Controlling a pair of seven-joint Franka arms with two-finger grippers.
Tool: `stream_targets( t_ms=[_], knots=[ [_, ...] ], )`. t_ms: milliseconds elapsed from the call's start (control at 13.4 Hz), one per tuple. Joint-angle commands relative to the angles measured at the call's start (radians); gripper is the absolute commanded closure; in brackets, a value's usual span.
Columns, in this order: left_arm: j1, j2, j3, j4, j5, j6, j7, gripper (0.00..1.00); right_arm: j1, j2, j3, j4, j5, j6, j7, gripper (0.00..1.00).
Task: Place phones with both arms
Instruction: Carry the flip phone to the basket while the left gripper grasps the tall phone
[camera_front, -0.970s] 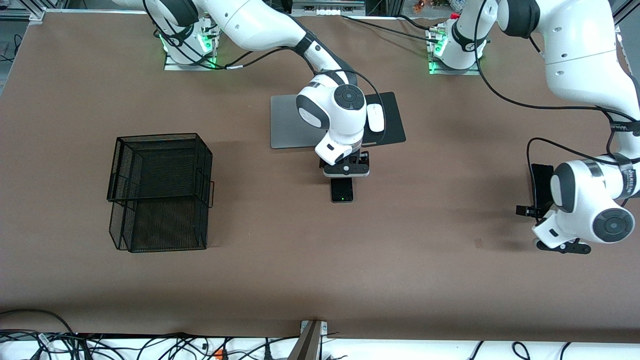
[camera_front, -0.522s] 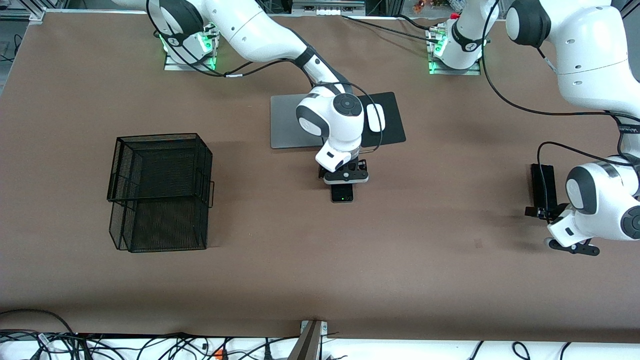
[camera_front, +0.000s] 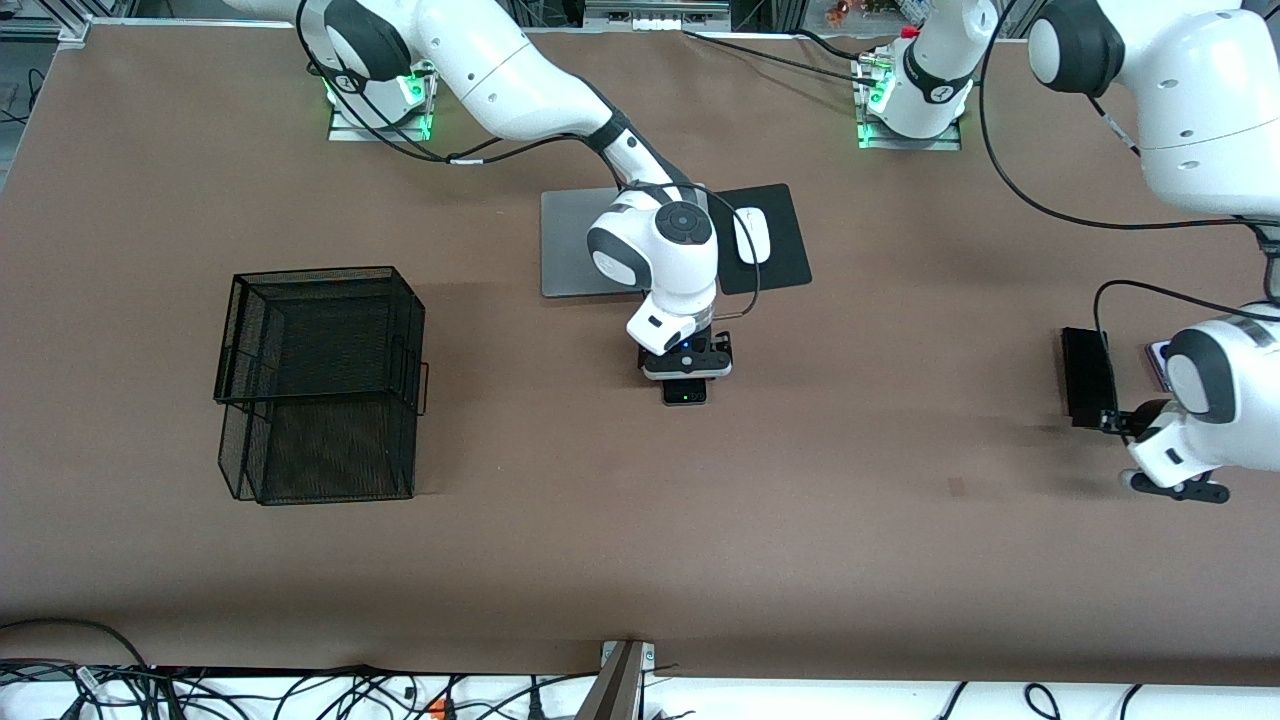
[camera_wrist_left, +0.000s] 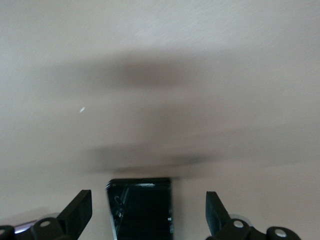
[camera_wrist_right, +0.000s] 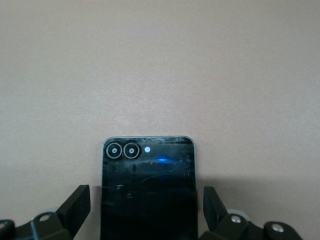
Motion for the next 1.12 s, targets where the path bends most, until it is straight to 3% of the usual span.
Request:
stream_targets(
  t_ms=[0, 75, 224, 373, 597, 1044],
  knots=[
    [0.013, -0.027, -0.008, -0.061, -0.026, 0.006, 0.028, 0.0, 0.0, 0.024, 0.0, 0.036, -0.021, 0.005, 0.026, 0.06],
    [0.013, -0.034, -0.008, -0.083, -0.026, 0.02, 0.028, 0.0, 0.0, 0.025, -0.005, 0.036, -0.021, 0.005, 0.026, 0.22],
    [0.013, -0.06, -0.008, -0.152, -0.026, 0.096, 0.044, 0.0, 0.0, 0.024, -0.007, 0.036, -0.021, 0.001, 0.016, 0.66],
    [0.013, -0.129, -0.008, -0.287, -0.026, 0.187, 0.061, 0.0, 0.0, 0.016, -0.017, 0.036, -0.021, -0.008, 0.007, 0.95],
    [0.013, -0.153, -0.011, -0.358, -0.026, 0.261, 0.085, 0.0, -0.004, -0.031, -0.014, 0.04, -0.016, -0.141, -0.029, 1.0],
    [0.014, -0.146, -0.014, -0.393, -0.04, 0.282, 0.096, 0.0, -0.082, -0.321, -0.022, 0.051, 0.127, -0.532, -0.264, 1.0]
  ],
)
